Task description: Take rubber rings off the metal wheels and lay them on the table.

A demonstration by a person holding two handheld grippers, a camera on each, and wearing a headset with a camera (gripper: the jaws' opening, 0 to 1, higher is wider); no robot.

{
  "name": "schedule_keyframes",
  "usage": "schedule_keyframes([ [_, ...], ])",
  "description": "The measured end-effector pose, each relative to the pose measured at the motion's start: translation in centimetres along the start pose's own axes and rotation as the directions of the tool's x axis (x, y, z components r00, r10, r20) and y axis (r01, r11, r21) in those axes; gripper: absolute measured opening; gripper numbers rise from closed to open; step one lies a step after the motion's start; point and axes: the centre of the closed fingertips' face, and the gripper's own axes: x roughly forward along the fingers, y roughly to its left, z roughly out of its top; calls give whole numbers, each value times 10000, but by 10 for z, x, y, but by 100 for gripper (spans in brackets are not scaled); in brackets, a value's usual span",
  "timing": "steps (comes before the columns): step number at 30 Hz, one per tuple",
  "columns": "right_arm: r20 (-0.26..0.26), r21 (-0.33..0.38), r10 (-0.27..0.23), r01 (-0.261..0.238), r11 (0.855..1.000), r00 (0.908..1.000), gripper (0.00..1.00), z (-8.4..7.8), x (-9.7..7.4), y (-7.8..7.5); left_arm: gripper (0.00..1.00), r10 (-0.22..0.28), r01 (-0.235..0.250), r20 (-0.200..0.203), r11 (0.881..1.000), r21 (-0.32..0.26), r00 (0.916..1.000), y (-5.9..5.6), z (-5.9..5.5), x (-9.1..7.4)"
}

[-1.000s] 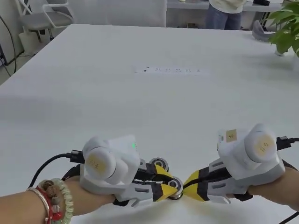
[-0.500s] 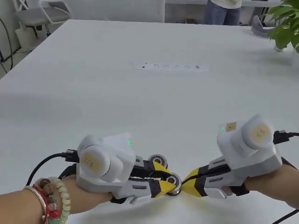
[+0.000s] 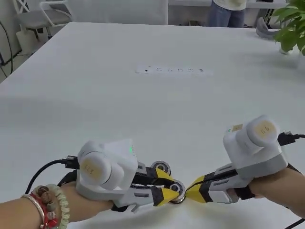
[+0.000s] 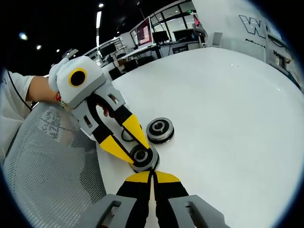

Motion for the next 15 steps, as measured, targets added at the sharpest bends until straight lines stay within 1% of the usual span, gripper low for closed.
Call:
schedule_keyframes([
  [4, 200, 449, 54, -63, 9990, 9998, 0, 2, -3, -1, 7, -13, 13, -37, 10000, 33, 10000, 0, 0, 0],
  [8, 517, 905, 149, -196, 9957, 9986, 0, 7, -6, -1, 7, -11, 12, -75, 9999, 134, 10000, 0, 0, -1],
  [9, 800, 1190, 242, -337, 9923, 9965, 0, 12, -7, 2, 7, -12, 13, -81, 9999, 141, 10000, 0, 0, -1],
  [11, 660, 1200, 198, -276, 9924, 9976, 0, 12, -8, 2, 7, -10, 12, -107, 9998, 216, 9999, 0, 0, -1],
  [15, 623, 1288, 220, -299, 9912, 9978, 0, 13, -8, 4, 7, 0, 5, -149, 9994, 334, 9999, 0, 0, -1],
])
